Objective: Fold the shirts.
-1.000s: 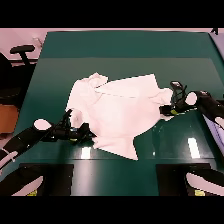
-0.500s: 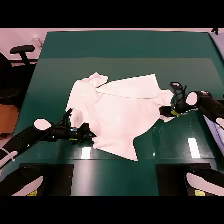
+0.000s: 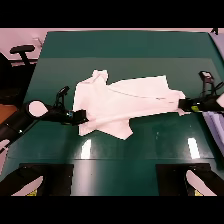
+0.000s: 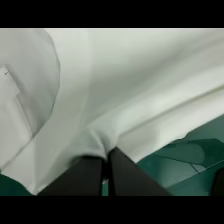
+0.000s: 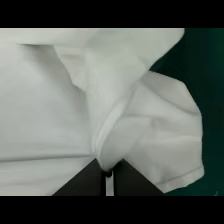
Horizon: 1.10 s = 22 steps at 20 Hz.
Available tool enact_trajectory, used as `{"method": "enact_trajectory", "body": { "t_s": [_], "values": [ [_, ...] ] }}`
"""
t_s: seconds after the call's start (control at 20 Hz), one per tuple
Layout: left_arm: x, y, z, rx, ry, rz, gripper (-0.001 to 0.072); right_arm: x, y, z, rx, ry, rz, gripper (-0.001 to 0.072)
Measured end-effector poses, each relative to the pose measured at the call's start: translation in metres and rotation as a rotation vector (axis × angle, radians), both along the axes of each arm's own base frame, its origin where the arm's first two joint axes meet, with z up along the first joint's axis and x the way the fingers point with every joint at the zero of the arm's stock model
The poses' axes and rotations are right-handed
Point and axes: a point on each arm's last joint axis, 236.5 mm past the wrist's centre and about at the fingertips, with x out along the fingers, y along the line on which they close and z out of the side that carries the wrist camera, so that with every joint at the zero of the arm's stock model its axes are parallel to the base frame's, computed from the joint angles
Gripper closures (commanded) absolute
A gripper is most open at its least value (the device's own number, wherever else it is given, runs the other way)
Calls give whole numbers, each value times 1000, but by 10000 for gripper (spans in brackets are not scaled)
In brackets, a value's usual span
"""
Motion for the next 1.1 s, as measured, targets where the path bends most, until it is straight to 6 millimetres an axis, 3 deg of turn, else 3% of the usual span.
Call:
{"method": "enact_trajectory", "body": {
  "t_s": [0.1,0.15,0.2,0.4,0.45,0.55,0.7,0.75,0.9,1.1],
  "values": [
    [-1,10,-1,60,-4,-24,682,-3,-6,1,5,1,0,490],
    [1,12,0,68,-7,-20,682,-3,-4,2,29,-2,3,565],
    [1,10,3,62,-10,-24,682,-5,5,0,63,12,18,689],
    [-3,14,1,86,5,-41,681,-7,24,-13,112,67,67,688],
    [-3,14,2,88,5,-42,681,-8,28,-17,114,82,83,658],
    [-4,15,1,94,5,-48,681,-17,41,-21,132,126,122,203],
    [-5,16,1,99,5,-62,680,-43,54,-18,161,209,141,218],
    [-5,16,1,100,4,-64,680,-54,56,-15,173,227,137,260],
    [-6,16,1,102,5,-69,680,-84,45,-18,219,270,42,265],
    [-8,15,0,105,3,-88,680,-116,30,-44,353,339,-122,261]
  ]
}}
